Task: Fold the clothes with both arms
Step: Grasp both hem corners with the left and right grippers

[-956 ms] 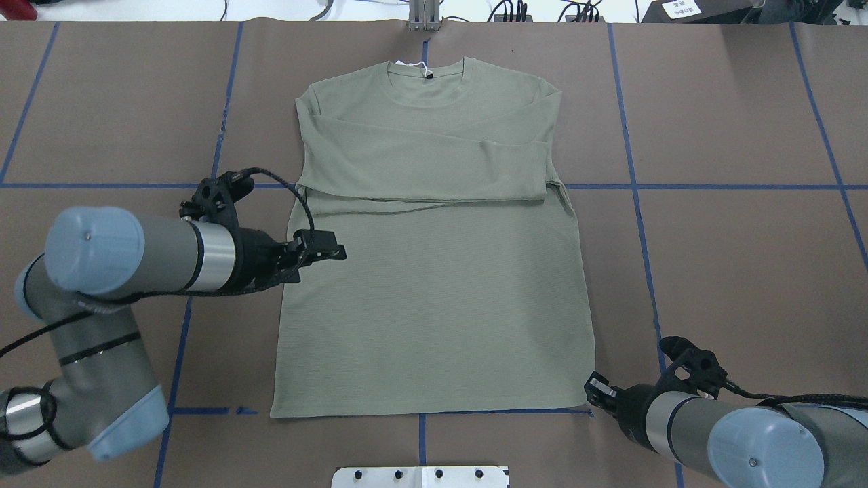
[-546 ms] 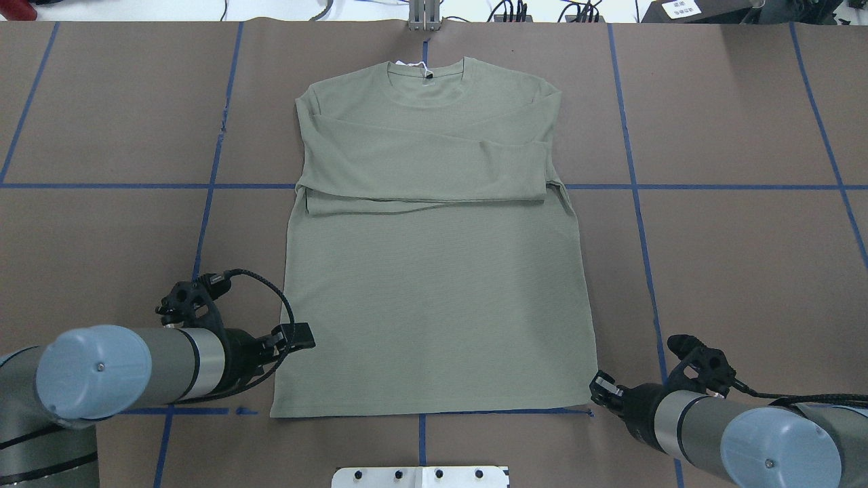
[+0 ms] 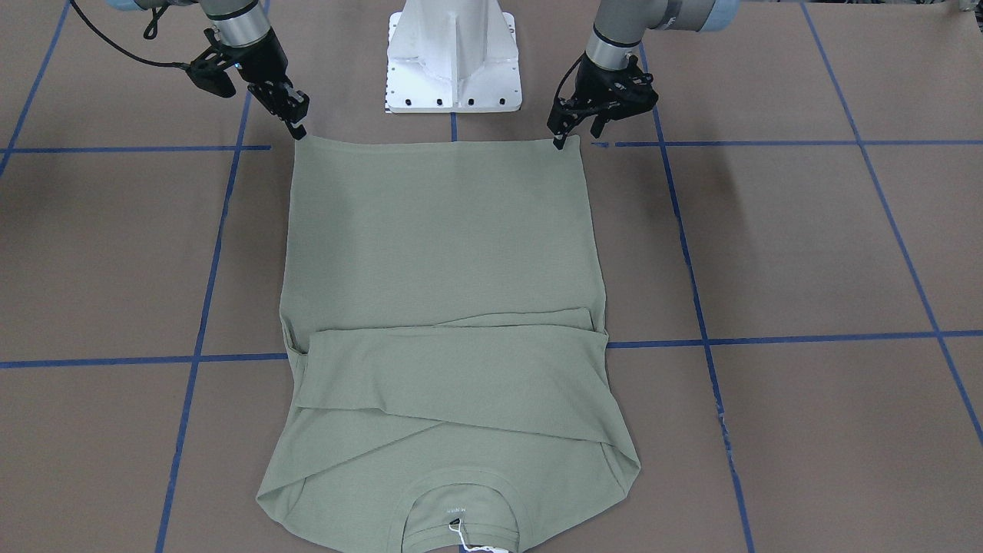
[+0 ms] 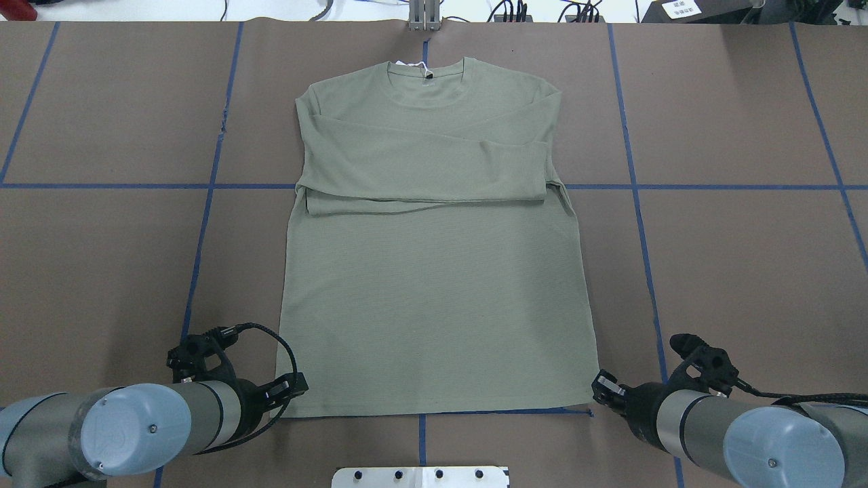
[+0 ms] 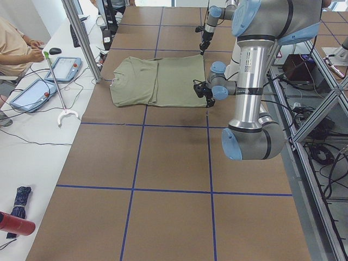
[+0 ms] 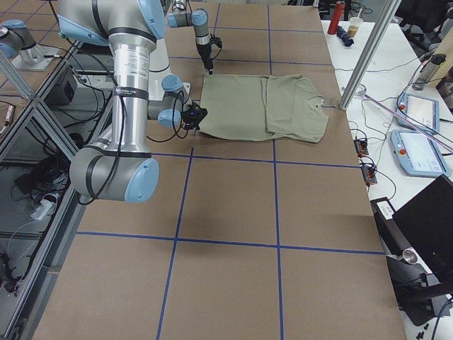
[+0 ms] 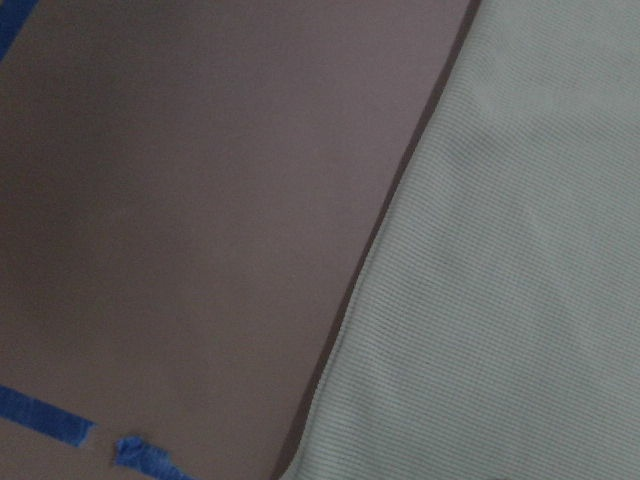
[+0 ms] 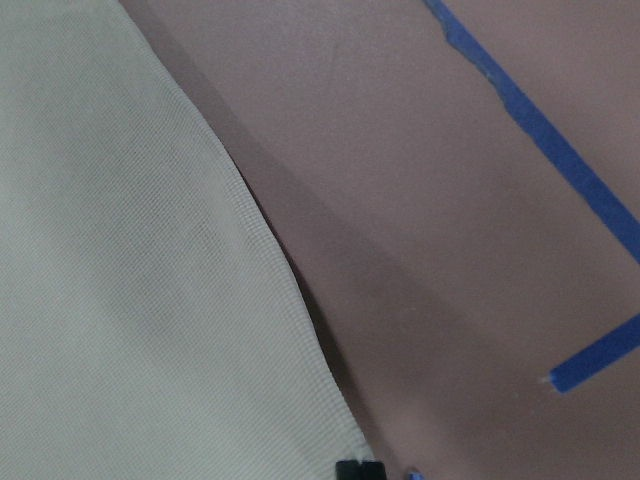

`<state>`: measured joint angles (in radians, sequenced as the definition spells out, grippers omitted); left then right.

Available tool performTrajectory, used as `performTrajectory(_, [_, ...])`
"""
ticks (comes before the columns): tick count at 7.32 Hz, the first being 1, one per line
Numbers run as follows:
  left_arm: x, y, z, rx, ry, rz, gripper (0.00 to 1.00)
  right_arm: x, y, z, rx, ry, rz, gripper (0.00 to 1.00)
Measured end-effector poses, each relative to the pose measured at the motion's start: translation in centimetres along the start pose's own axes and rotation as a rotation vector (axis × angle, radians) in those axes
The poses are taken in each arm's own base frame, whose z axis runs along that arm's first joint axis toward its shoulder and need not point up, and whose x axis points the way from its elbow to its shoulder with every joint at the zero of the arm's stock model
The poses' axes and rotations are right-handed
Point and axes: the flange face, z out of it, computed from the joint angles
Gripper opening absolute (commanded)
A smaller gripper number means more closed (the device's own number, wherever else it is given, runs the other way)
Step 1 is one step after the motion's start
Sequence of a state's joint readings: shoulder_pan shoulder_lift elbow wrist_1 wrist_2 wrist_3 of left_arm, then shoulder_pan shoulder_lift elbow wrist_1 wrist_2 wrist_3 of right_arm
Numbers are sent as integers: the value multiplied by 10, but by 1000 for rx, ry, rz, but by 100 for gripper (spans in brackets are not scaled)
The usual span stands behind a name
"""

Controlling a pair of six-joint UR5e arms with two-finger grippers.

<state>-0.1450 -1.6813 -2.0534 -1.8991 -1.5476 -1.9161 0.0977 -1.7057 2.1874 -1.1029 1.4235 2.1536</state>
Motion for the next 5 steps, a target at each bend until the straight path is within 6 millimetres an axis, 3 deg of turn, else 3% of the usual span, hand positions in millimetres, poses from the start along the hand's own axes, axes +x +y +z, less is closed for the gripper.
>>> performTrajectory(1, [-1, 5, 5, -6, -9, 5, 55, 0, 0, 0, 1, -1, 1, 0])
performTrajectory(3, [-1, 8, 4, -9, -13, 7, 53, -2, -2, -1, 3, -4, 4, 0])
performTrajectory(4, [-1, 8, 4, -9, -16, 8, 45, -2, -3, -2, 5, -5, 5, 0])
performTrajectory(5, [-1, 9, 5, -9, -18, 9, 29, -2, -4, -2, 6, -5, 6, 0])
